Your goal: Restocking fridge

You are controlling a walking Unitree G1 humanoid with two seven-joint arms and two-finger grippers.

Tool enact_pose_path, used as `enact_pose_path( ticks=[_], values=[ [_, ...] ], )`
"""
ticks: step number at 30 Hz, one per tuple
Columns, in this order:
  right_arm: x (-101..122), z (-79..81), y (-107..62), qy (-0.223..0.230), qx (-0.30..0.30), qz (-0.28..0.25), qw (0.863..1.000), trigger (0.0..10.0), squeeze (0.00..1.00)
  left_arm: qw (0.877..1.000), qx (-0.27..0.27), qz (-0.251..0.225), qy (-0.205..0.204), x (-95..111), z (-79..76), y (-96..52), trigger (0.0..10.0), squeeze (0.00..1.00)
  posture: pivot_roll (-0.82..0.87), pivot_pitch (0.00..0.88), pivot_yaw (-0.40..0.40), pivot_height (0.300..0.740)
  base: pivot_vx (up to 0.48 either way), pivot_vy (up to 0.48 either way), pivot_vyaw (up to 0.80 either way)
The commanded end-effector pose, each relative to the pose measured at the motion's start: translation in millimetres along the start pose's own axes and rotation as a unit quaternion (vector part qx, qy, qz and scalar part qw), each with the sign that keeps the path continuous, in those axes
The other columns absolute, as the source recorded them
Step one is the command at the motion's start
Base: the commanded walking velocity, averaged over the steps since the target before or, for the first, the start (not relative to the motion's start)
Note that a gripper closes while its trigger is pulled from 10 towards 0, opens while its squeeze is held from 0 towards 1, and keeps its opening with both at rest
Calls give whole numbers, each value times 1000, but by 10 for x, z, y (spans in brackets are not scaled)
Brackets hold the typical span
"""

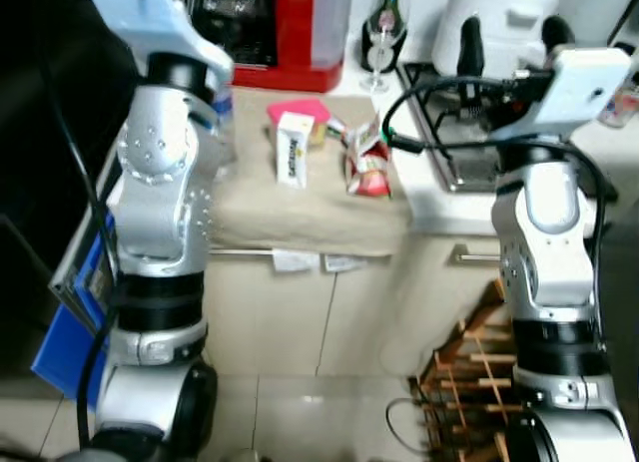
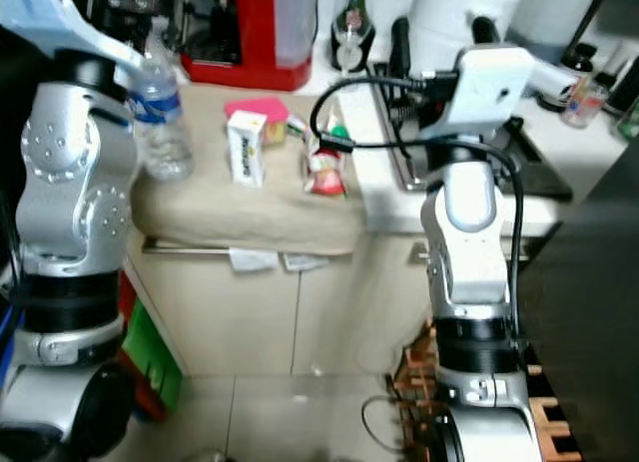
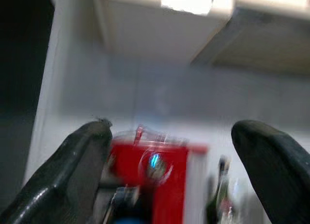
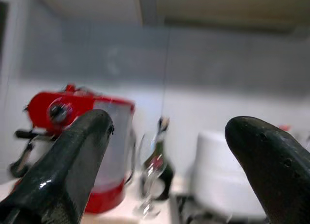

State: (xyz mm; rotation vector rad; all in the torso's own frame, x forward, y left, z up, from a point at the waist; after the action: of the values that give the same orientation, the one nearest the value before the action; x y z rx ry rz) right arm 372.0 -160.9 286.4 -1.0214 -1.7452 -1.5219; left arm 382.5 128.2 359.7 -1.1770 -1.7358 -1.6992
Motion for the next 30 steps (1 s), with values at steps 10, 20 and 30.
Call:
enact_pose_path(
  ticks=[10, 20, 30],
  values=[
    [-188, 3, -115, 17, 10, 45, 999, 10000, 133, 997, 12, 61, -55, -20, 56, 218, 10000, 0, -81, 0, -51, 740, 0, 0, 0],
    [-267, 58, -164, 18, 23, 65, 997, 10000, 125, 993, -20, 96, -69, -92, -92, 301, 10000, 0, -86, 0, -50, 740, 0, 0, 0],
    [-287, 90, -170, 22, 25, 70, 997, 10000, 129, 986, -38, 153, -50, -339, -199, 272, 10000, 0, -90, 0, -29, 740, 0, 0, 0]
  ],
)
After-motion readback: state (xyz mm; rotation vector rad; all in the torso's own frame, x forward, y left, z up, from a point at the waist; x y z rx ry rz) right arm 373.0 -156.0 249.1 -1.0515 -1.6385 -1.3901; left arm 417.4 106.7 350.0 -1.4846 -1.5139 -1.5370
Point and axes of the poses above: a point about 5 cm out from each wrist's last joint towards the gripper, its own y axis pointing out of the wrist towards the gripper, its own x axis along the axis of the wrist's last joint, z = x × y, the point moved 5 cm from there along y, pointing out of the wrist towards the gripper, and after that the axes turned 10 degrees about -y, right-handed, at the moved point
